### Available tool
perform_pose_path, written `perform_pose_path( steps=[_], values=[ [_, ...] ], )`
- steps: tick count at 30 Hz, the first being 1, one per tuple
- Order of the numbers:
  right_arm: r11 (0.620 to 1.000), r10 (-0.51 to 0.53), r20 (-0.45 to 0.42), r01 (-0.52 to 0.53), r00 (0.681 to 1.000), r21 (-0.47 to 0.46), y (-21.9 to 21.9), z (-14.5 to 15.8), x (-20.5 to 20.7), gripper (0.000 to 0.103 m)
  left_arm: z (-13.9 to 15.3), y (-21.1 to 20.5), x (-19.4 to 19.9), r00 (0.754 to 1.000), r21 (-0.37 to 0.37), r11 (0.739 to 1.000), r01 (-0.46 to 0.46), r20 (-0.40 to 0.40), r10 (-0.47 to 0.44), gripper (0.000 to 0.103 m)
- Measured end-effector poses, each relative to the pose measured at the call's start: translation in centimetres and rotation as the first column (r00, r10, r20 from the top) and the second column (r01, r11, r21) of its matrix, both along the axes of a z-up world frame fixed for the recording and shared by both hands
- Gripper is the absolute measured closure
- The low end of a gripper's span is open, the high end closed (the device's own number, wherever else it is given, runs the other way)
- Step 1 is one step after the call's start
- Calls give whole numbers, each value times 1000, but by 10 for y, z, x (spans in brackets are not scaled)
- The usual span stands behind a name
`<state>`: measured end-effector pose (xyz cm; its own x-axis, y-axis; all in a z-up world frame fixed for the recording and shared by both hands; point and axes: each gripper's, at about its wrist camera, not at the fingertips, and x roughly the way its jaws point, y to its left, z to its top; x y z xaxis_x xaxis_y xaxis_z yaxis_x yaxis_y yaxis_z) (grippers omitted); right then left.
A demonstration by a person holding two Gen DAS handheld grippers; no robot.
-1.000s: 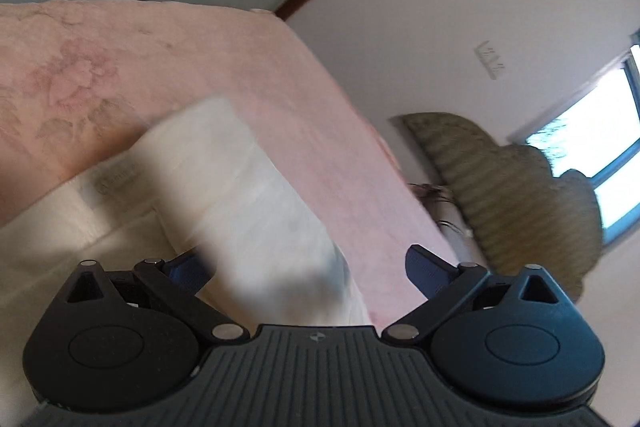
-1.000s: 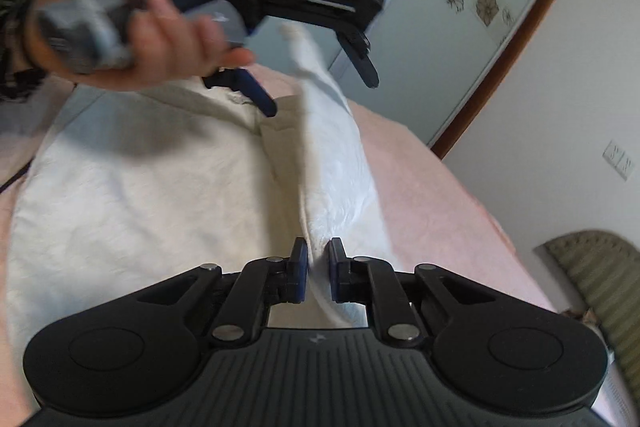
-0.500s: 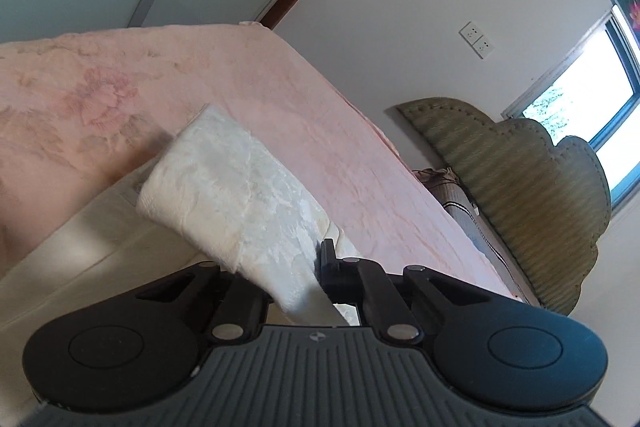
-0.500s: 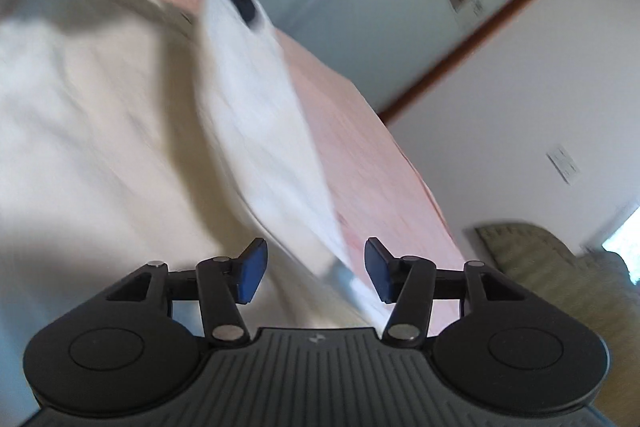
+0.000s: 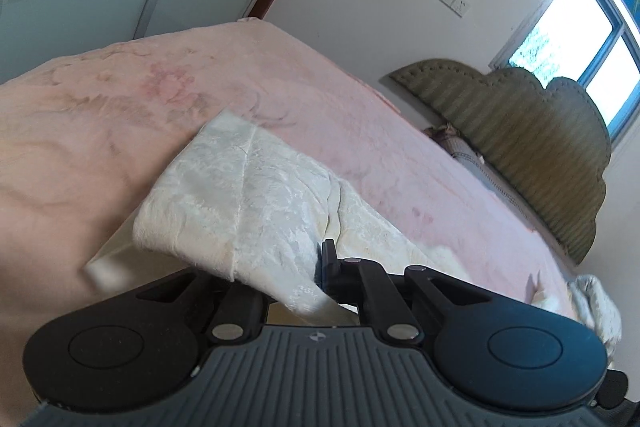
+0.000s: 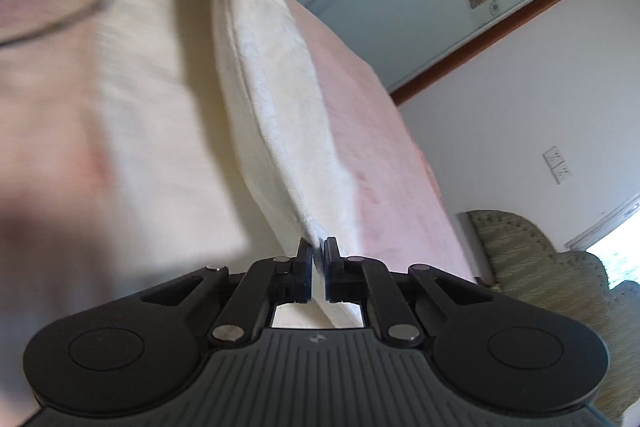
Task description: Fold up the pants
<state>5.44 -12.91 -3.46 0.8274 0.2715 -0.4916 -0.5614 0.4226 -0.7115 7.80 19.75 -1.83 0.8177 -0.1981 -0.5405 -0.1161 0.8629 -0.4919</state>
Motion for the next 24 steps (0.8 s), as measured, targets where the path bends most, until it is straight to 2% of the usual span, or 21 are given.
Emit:
perform_pose_path(
  steps=[3,6,8,11,13,17,20,22,24],
  values=[
    [1000,17,-50,-16,999,14,1,-8,-32,97,-7,-2,-13,1000,53,999,11,-20,-9,95],
    [999,7,-82,-3,997,41,2,-14,-47,98,-8,-3,-23,1000,78,997,19,-14,-18,95],
    [998,-5,-94,11,996,68,0,-13,-51,98,-9,-6,-24,1000,103,994,22,-16,-21,94],
    [993,-7,-129,22,992,114,-2,-12,-55,98,-20,-5,-15,999,129,992,-1,-47,7,86],
    [990,-17,-146,37,989,134,0,-16,-53,98,-25,-9,-14,999,149,989,-23,-36,28,86],
    [981,-55,-156,82,986,177,2,-23,-56,95,-23,-28,-19,998,307,950,-53,44,41,86],
    [979,-51,-159,80,986,188,2,-21,-57,95,-25,-33,-24,999,349,936,-48,38,37,86],
    [974,-46,-179,83,983,209,-2,-21,-61,95,-23,-28,-24,999,332,942,-49,23,44,81],
    [965,-63,-197,110,978,239,-4,-23,-64,95,-18,-23,-26,998,311,949,-55,8,55,67]
  ],
)
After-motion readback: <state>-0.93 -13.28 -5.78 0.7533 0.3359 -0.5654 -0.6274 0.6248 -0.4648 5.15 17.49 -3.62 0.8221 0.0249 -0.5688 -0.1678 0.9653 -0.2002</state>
